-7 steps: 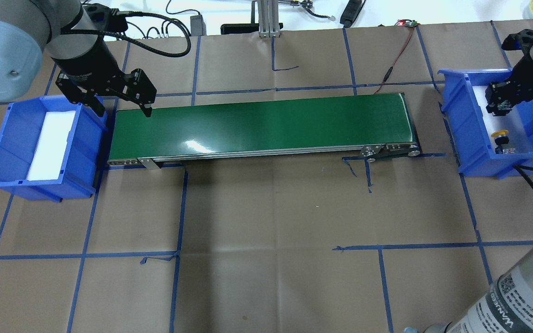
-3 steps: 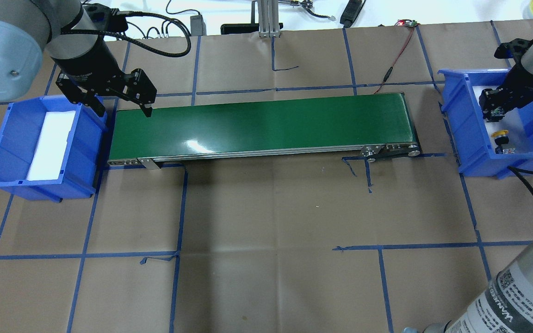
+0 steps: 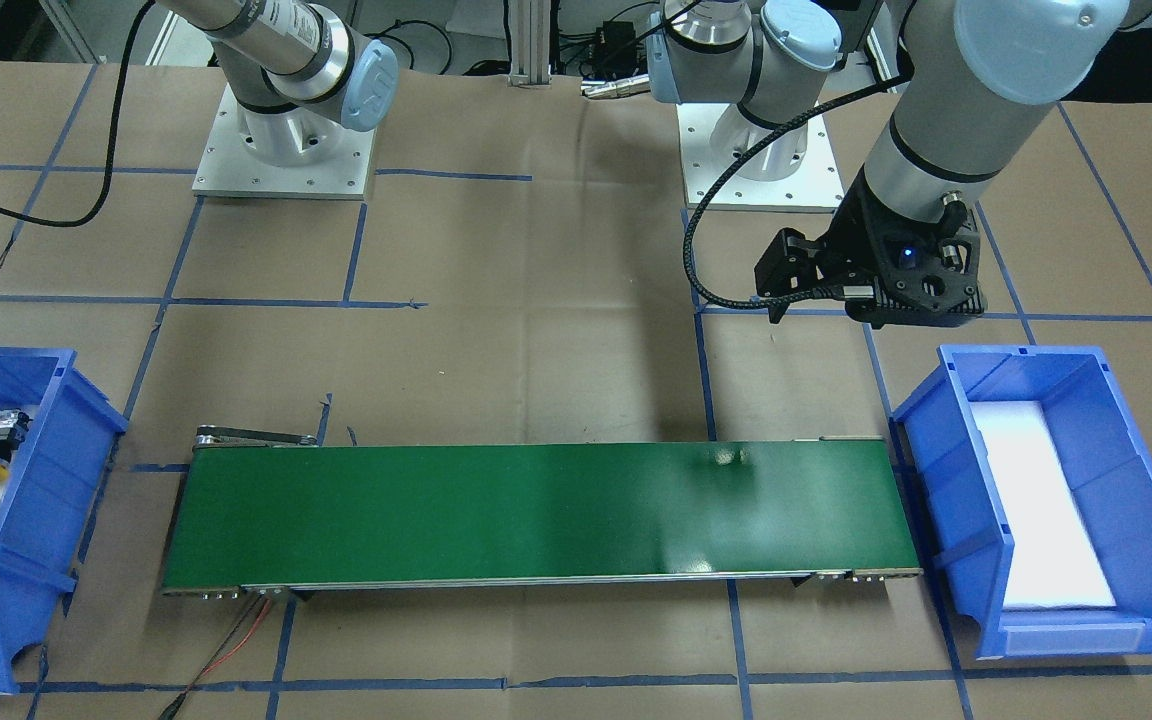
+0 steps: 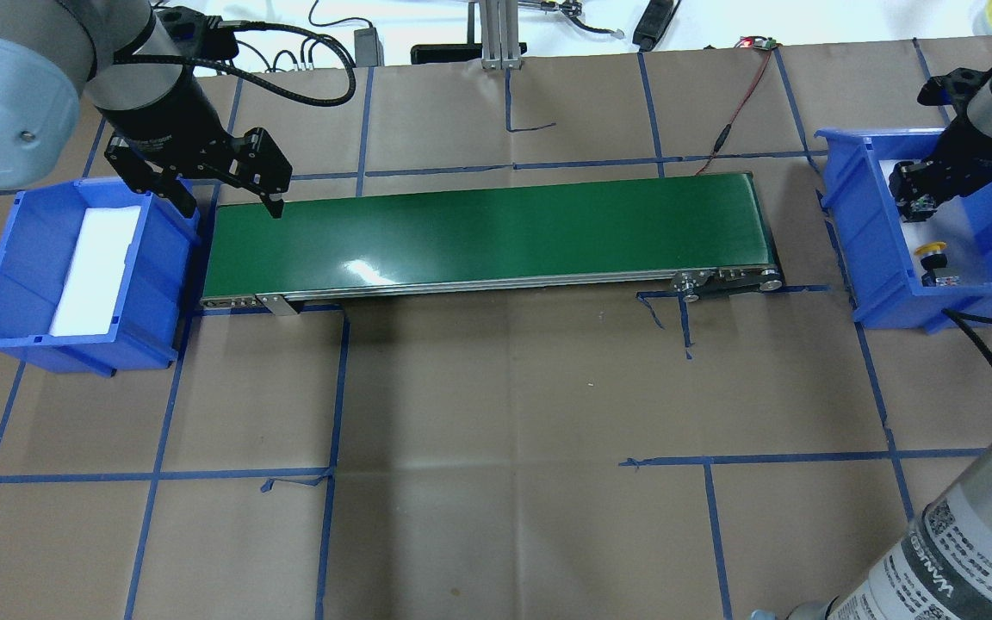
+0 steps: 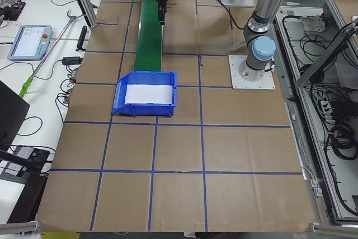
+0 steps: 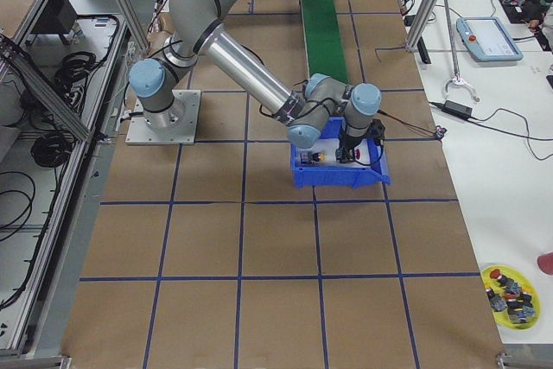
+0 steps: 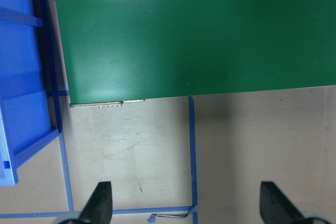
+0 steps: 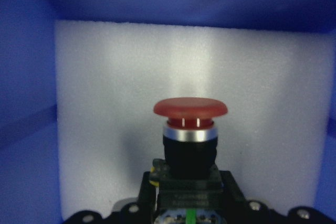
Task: Transport two buttons from left to right
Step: 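Lower the red button onto the foam beside the yellow button, then open the right gripper and raise it out of the bin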
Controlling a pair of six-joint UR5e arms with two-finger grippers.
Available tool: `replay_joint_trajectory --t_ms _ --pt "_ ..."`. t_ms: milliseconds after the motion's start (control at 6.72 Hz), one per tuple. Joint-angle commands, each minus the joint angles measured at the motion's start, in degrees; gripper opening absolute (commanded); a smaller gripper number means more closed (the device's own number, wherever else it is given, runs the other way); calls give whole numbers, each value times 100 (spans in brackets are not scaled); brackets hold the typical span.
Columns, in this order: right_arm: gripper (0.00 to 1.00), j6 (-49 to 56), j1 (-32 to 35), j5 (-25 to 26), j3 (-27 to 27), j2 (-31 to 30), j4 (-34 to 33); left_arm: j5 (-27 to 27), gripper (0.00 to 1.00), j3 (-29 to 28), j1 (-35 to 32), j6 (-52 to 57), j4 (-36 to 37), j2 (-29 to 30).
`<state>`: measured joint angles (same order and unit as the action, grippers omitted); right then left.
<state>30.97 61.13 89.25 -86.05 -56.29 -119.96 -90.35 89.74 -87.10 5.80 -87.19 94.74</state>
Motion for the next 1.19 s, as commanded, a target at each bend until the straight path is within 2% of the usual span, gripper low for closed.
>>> replay_joint_trajectory --t_ms 0,298,447,595,744,1042 --pt "87 -12 21 -22 9 -22 -71 -17 100 0 0 0 0 -8" --pt "87 -73 39 -22 53 -127 -45 -26 100 9 0 9 0 -8" --pt "87 -100 100 22 71 -371 51 -26 100 9 0 9 0 -8" --pt "98 -117 161 74 45 -695 69 -26 100 9 0 9 0 -17" --pt "100 -283 171 57 44 -890 296 -26 100 9 0 9 0 -17" --pt "100 -1211 476 -13 62 -1748 1296 -17 100 9 0 9 0 -8"
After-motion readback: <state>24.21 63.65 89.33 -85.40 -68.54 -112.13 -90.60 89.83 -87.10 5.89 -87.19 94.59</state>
